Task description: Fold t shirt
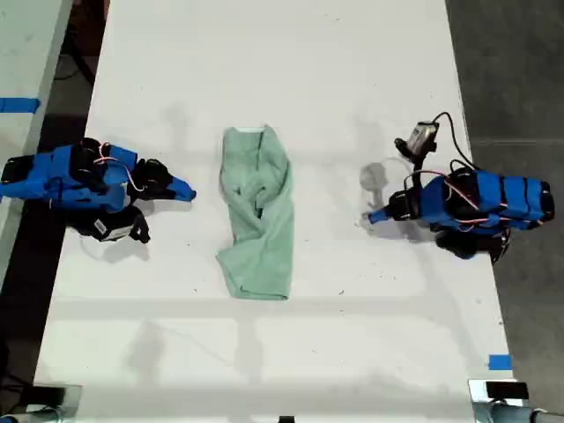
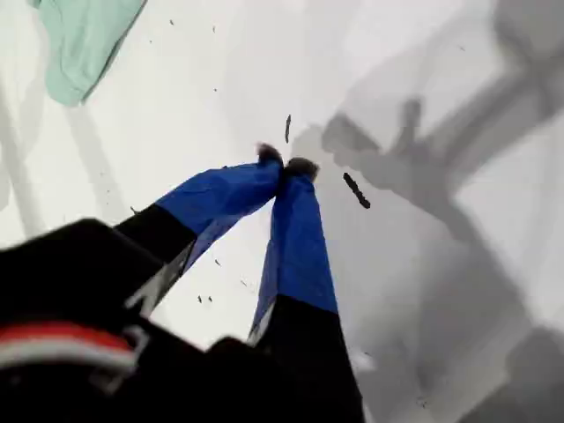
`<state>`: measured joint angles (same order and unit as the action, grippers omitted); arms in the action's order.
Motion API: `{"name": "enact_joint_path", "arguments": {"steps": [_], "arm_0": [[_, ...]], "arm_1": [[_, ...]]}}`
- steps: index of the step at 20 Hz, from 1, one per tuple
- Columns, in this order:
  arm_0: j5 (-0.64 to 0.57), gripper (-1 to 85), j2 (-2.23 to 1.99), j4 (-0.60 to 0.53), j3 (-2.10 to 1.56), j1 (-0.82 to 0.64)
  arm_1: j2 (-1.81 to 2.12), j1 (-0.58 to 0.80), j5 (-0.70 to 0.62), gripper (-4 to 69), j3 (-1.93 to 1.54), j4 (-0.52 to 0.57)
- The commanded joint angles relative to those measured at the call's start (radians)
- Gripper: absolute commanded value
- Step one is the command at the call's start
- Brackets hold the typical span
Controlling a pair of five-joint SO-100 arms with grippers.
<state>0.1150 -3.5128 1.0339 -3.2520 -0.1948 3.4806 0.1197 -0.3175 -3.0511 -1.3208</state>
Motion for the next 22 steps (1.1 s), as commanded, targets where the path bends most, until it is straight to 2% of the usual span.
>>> {"name": "enact_joint_path", "arguments": {"steps": [1,4,9,11,15,16,19,22], "arm_0": [[0.156,-0.2,-0.063,-0.020,-0.041,0.230],[0.245,-0.3,-0.081,-0.063,-0.041,0.311],[0.249,-0.3,0.000,-0.072,0.061,0.318],[0.242,-0.3,0.339,-0.091,0.247,0.316],[0.118,-0.3,1.163,0.017,0.727,0.236],[0.103,-0.3,1.261,0.000,0.749,0.201],[0.095,-0.3,1.453,-0.166,0.775,0.198],[0.103,-0.3,1.712,-0.179,0.988,0.249]], "arm_1": [[0.012,-0.005,0.000,1.7,-0.061,-0.003],[0.012,-0.005,0.002,1.7,-0.061,-0.003],[0.012,0.003,0.000,1.7,-0.061,-0.003],[0.012,0.003,0.000,1.7,-0.061,-0.003],[0.011,-0.005,0.008,1.7,-0.061,-0.003],[0.011,-0.005,0.008,1.7,-0.061,-0.003],[0.011,-0.005,0.002,1.7,-0.061,-0.003],[0.011,-0.002,-0.002,1.7,-0.061,-0.003]]}}
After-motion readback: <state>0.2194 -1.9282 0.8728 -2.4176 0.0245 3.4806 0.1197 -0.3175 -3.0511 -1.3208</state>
